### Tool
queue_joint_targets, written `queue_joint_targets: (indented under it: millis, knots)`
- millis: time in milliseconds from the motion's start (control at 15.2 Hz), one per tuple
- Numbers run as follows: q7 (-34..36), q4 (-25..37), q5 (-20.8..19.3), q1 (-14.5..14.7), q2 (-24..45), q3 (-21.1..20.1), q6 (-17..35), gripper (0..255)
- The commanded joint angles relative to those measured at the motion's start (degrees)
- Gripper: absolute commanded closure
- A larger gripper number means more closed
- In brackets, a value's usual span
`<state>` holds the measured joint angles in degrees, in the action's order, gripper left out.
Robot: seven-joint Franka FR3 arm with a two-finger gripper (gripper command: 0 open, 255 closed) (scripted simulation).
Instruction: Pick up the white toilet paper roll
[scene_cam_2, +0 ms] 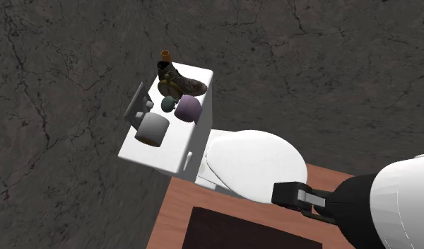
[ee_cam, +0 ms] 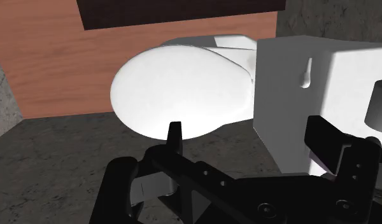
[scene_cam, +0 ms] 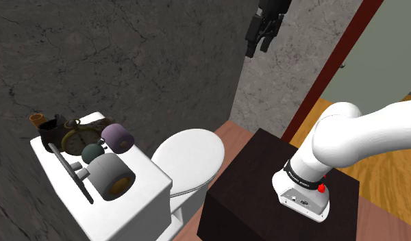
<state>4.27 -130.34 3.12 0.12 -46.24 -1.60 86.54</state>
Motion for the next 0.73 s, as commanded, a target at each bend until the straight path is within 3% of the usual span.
queue_joint_targets:
  millis: [0, 660]
  knots:
    - [0.0, 0.0, 0.0, 0.0, 0.0, 0.0, 0.0, 0]
    - [12.1, -21.46, 7.88, 4.92, -15.2, -15.71, 23.41, 0]
